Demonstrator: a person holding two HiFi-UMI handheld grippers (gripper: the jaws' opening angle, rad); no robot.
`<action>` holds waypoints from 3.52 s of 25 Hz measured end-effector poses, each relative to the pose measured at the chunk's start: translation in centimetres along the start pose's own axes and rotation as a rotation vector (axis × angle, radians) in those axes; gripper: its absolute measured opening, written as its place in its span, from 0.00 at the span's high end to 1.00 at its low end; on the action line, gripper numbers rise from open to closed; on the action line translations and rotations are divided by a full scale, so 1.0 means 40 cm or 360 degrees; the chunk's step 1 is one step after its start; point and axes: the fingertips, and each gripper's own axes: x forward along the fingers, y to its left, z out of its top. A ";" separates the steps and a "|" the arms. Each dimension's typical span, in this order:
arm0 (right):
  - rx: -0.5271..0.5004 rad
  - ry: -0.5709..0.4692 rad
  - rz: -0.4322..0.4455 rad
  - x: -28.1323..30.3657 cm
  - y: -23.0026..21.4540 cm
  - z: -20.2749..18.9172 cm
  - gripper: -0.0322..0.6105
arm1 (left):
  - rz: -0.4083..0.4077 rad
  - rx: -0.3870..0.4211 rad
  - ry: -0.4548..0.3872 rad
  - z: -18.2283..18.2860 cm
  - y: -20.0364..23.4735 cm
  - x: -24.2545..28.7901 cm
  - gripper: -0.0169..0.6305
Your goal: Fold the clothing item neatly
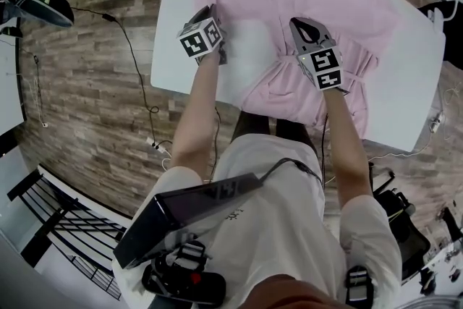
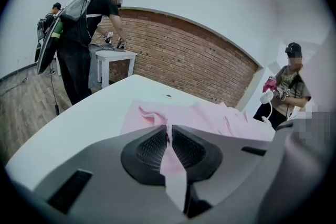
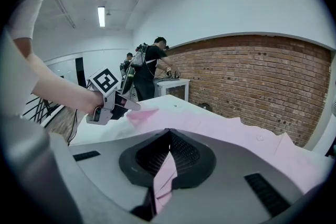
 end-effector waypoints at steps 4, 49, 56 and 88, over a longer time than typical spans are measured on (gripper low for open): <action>0.0007 0.0000 0.0001 -0.002 -0.004 -0.004 0.94 | -0.0005 0.0010 0.0000 -0.003 -0.011 0.005 0.92; 0.0056 -0.0024 -0.0103 -0.156 -0.106 -0.072 0.94 | -0.0141 0.0113 0.0002 -0.032 -0.235 0.039 0.92; 0.0078 -0.0025 -0.0139 -0.200 -0.138 -0.095 0.94 | -0.0178 0.0143 0.0011 -0.044 -0.300 0.048 0.92; 0.0154 -0.0026 -0.0231 -0.294 -0.240 -0.158 0.94 | -0.0392 0.0250 0.0046 -0.093 -0.580 0.116 0.92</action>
